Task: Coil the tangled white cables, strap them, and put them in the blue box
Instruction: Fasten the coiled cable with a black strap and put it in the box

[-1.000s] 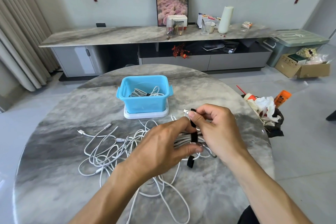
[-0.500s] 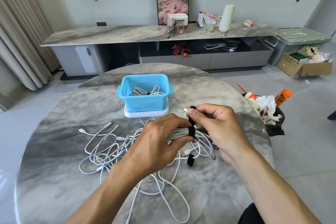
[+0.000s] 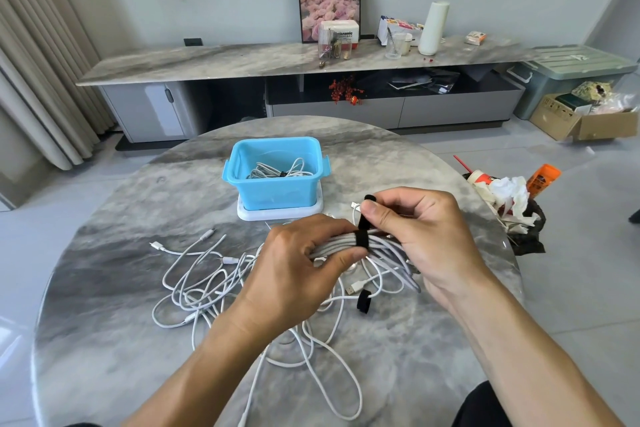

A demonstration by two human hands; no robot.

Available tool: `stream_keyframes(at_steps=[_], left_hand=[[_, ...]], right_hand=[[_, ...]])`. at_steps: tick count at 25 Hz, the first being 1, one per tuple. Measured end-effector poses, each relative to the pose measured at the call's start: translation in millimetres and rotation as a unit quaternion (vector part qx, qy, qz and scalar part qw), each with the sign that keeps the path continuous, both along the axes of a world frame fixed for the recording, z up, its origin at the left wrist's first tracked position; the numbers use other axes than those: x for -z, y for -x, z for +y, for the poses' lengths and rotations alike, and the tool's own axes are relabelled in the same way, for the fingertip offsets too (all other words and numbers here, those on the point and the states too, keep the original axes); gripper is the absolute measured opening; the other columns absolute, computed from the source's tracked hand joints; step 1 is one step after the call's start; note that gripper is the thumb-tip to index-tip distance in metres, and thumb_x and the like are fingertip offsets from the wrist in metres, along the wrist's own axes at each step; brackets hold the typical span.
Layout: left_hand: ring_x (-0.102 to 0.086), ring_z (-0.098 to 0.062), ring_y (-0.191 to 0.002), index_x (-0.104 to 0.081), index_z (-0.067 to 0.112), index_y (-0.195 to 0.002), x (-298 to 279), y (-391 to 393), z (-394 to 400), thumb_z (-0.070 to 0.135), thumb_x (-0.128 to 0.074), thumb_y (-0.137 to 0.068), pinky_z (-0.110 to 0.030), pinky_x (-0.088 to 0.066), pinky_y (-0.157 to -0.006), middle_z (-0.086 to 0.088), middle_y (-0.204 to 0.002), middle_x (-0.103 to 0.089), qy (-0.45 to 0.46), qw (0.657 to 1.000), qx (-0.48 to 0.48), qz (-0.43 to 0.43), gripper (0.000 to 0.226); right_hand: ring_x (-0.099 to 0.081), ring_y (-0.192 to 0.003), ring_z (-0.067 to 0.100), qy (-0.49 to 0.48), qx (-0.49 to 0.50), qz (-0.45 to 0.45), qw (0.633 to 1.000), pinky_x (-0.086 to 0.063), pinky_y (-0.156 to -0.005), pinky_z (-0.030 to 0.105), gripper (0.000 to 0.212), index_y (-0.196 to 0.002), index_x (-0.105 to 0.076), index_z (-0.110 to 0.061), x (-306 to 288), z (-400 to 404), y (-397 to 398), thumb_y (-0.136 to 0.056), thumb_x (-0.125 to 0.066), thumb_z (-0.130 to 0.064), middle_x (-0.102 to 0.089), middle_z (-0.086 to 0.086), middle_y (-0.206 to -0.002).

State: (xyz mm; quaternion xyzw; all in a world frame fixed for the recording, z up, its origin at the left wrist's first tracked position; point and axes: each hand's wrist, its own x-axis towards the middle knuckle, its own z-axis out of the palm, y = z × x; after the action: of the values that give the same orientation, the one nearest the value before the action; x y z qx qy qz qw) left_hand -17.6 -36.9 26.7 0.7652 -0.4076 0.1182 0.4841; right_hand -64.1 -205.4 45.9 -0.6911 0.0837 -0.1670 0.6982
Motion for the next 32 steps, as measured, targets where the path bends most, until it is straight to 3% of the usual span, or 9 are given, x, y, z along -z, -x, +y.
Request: stream_keyframes(at_steps=[5, 8, 12, 16, 21, 24, 28, 32], left_hand=[[-0.064, -0.016, -0.076, -0.072, 0.015, -0.102, 7, 2, -3, 0.036, -0.059, -0.093, -0.034, -0.049, -0.068, 0.004, -0.085, -0.07, -0.082, 0.995, -0.003, -0.05, 0.026], [-0.06, -0.01, -0.068, -0.073, 0.018, -0.097, 1, -4, -2, 0.04, -0.06, -0.091, -0.033, -0.046, -0.063, 0.007, -0.076, -0.067, -0.102, 0.995, 0.009, -0.013, 0.026], [-0.049, 0.007, -0.06, -0.075, 0.021, -0.092, -6, -9, -1, 0.033, -0.071, -0.085, -0.009, -0.034, -0.059, 0.022, -0.063, -0.053, -0.12, 0.992, 0.045, 0.011, 0.014], [-0.05, -0.005, -0.057, -0.075, 0.02, -0.084, -8, -12, 0, 0.032, -0.074, -0.084, -0.021, -0.04, -0.055, 0.007, -0.064, -0.065, -0.153, 0.986, 0.005, 0.071, 0.013], [-0.042, -0.013, -0.05, -0.072, 0.019, -0.072, -13, -15, 3, 0.035, -0.071, -0.085, -0.026, -0.034, -0.049, 0.0, -0.052, -0.055, -0.163, 0.977, -0.036, 0.13, 0.021], [-0.037, -0.009, -0.047, -0.067, 0.022, -0.059, -14, -13, 7, 0.034, -0.071, -0.086, -0.022, -0.032, -0.047, 0.006, -0.047, -0.048, -0.152, 0.955, -0.04, 0.253, 0.03], [-0.04, -0.01, -0.051, -0.068, 0.01, -0.061, -17, -11, 8, 0.014, -0.067, -0.087, -0.018, -0.033, -0.048, 0.0, -0.056, -0.055, -0.061, 0.905, -0.004, 0.421, 0.027], [-0.043, -0.013, -0.054, -0.074, 0.0, -0.082, -19, -13, 8, 0.004, -0.061, -0.088, -0.019, -0.032, -0.048, -0.011, -0.07, -0.062, -0.018, 0.86, 0.032, 0.508, 0.015]], right_hand=[[-0.061, -0.066, 0.023, 0.112, 0.002, 0.003, 0.994, -0.056, -0.071, 0.052, 0.006, -0.079, -0.077, -0.015, 9, -4, -2, -0.085, -0.076, -0.015, -0.071, 0.016, -0.075], [-0.065, -0.066, 0.029, 0.17, 0.008, 0.002, 0.985, -0.057, -0.07, 0.049, 0.003, -0.081, -0.078, -0.022, 12, -7, -3, -0.084, -0.078, -0.023, -0.072, 0.006, -0.071], [-0.062, -0.063, 0.021, 0.185, -0.018, -0.001, 0.983, -0.055, -0.067, 0.041, 0.003, -0.08, -0.078, -0.021, 12, -10, -6, -0.083, -0.079, -0.02, -0.073, 0.005, -0.073], [-0.058, -0.063, 0.017, 0.195, -0.073, -0.035, 0.977, -0.05, -0.059, 0.039, 0.008, -0.078, -0.078, -0.022, 15, -6, -8, -0.083, -0.077, -0.015, -0.071, 0.005, -0.071], [-0.065, -0.071, 0.02, 0.225, -0.075, -0.087, 0.968, -0.05, -0.064, 0.035, 0.008, -0.081, -0.077, -0.016, 20, -2, -13, -0.083, -0.076, -0.009, -0.069, -0.001, -0.073], [-0.066, -0.071, 0.012, 0.298, -0.083, -0.115, 0.944, -0.051, -0.064, 0.032, 0.005, -0.081, -0.077, -0.012, 26, 2, -17, -0.082, -0.073, -0.015, -0.069, -0.008, -0.074], [-0.066, -0.072, 0.011, 0.307, -0.086, -0.127, 0.939, -0.049, -0.066, 0.025, 0.008, -0.083, -0.077, -0.012, 26, 4, -16, -0.083, -0.072, -0.017, -0.068, -0.011, -0.076], [-0.067, -0.075, 0.012, 0.31, -0.095, -0.137, 0.936, -0.05, -0.068, 0.026, 0.008, -0.084, -0.076, -0.011, 25, 2, -12, -0.084, -0.071, -0.017, -0.068, -0.012, -0.079]])
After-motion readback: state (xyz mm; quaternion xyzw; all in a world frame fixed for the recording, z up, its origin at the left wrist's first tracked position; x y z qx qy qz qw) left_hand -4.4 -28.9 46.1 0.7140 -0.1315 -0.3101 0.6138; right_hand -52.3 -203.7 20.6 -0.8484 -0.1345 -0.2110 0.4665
